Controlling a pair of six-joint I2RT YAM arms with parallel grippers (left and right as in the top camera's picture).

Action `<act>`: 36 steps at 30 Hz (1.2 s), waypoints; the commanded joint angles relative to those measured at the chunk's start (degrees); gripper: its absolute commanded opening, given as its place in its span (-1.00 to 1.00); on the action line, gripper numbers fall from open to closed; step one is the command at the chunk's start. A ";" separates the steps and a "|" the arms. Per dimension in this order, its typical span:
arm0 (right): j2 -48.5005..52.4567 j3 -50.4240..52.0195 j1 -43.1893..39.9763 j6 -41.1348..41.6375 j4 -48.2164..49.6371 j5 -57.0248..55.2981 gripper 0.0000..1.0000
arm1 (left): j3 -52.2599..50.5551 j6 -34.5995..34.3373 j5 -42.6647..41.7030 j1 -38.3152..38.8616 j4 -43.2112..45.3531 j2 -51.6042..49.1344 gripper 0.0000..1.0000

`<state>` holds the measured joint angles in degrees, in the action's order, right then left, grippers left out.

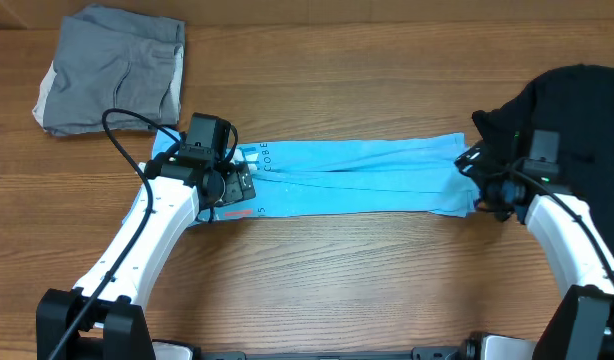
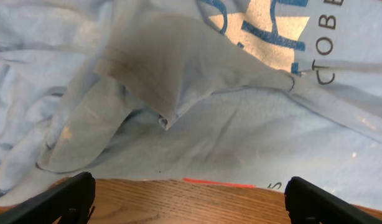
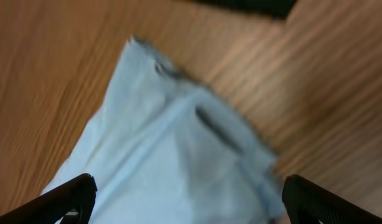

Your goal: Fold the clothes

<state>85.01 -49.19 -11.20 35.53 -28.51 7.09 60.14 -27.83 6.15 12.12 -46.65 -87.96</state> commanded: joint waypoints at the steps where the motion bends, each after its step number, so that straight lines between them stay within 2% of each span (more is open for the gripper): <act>1: -0.87 -1.84 -4.24 -11.76 1.70 0.15 1.00 | 0.63 1.27 -0.66 -0.04 -0.31 1.07 1.00; 5: -0.76 -1.95 -10.21 -23.39 1.51 10.19 1.00 | 0.44 1.20 -0.72 -0.04 -0.42 1.07 1.00; 9: -0.17 -1.95 -15.80 -28.79 3.17 21.14 1.00 | 0.22 1.03 -0.70 -0.04 -0.50 1.07 1.00; 12: 1.36 -1.95 -18.01 -31.30 3.17 21.51 1.00 | -0.02 1.03 -0.72 -0.04 -1.11 1.07 1.00; 16: 4.72 -1.95 -18.53 -31.87 3.85 26.49 1.00 | -0.35 1.03 -0.70 -0.04 -1.33 1.07 1.00; 18: 6.86 -2.01 -17.99 -35.43 4.07 31.17 1.00 | -0.57 1.05 -0.70 -0.04 -1.11 1.07 1.00; 24: 10.25 -7.50 -17.03 -37.09 0.42 31.47 1.00 | -0.90 1.05 -0.70 -0.04 -1.33 1.07 1.00; 31: 17.77 -26.69 -13.64 -43.43 -21.51 18.99 1.00 | -0.90 1.01 -0.94 -0.04 -0.94 1.07 1.00; 36: 22.32 -29.29 -12.00 -46.42 -25.83 17.79 1.00 | -0.90 0.81 -2.27 -0.04 -1.05 1.07 1.00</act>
<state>104.60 -77.58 -23.81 -6.94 -52.97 27.90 59.55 -27.86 5.30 12.12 -47.64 -87.96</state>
